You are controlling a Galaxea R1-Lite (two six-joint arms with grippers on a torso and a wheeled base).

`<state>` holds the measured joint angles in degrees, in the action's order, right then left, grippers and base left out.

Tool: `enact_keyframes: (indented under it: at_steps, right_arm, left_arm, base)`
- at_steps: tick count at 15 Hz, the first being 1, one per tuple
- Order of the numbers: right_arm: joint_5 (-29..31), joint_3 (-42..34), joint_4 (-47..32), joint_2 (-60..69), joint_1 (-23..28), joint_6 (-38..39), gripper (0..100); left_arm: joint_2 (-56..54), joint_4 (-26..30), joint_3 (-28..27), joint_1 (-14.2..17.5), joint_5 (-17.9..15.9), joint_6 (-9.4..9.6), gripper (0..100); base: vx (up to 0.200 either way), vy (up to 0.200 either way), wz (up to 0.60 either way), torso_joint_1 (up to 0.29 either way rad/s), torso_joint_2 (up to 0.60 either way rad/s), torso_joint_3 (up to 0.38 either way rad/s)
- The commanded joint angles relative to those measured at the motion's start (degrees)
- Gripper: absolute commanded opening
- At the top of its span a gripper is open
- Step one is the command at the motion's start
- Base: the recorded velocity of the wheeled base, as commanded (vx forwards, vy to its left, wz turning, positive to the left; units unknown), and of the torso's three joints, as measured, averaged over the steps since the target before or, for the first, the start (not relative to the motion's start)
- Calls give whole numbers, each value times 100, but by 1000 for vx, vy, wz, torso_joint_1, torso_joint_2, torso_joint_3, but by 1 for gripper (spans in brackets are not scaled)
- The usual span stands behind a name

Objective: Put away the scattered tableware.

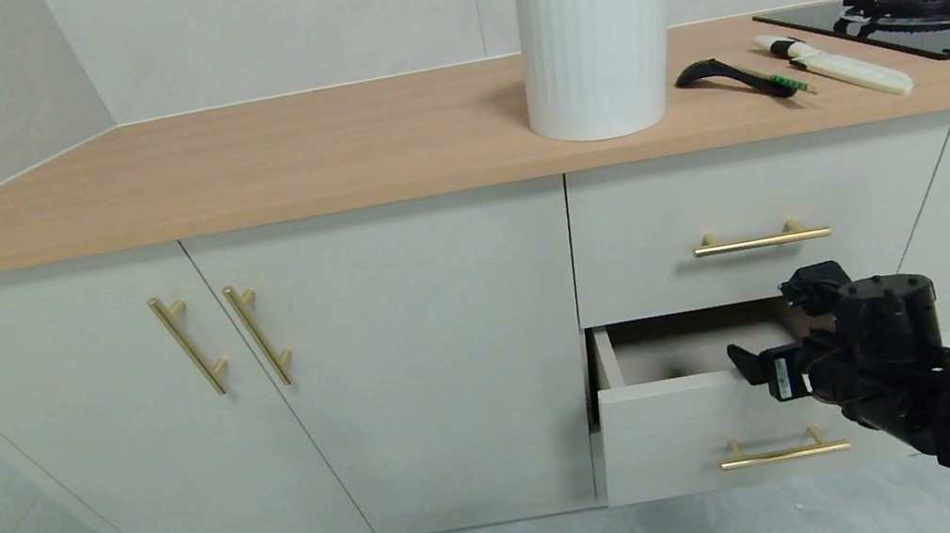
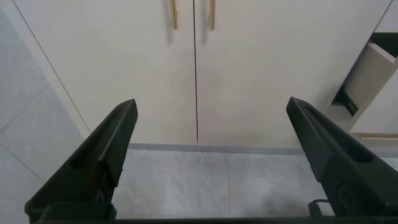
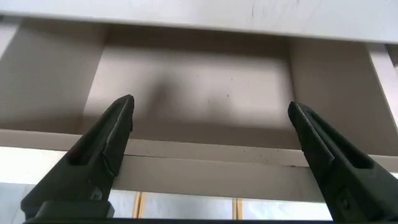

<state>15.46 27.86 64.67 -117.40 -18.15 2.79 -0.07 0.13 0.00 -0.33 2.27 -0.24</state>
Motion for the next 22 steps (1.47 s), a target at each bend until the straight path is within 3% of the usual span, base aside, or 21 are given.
enact_keyframes:
  at_steps: [1,8,12,22]
  right_arm:
    - [-43,-61,-403,463,-66,2,100]
    - [-544,9,-2380,1667,-198,11,100]
    - [-807,431,-4252,2291,-233,11,100]
    - [-895,941,-6502,2432,-426,-24,100]
  left_arm:
    - [7,4,0,-2,2,-2,100]
    - [7,4,0,-2,2,-2,100]
    - [7,-5,0,-2,2,-2,100]
    - [7,4,0,-2,2,-2,100]
  base:
    - [0,0,0,0,0,0]
    - [0,0,0,0,0,0]
    - [0,0,0,0,0,0]
    - [0,0,0,0,0,0]
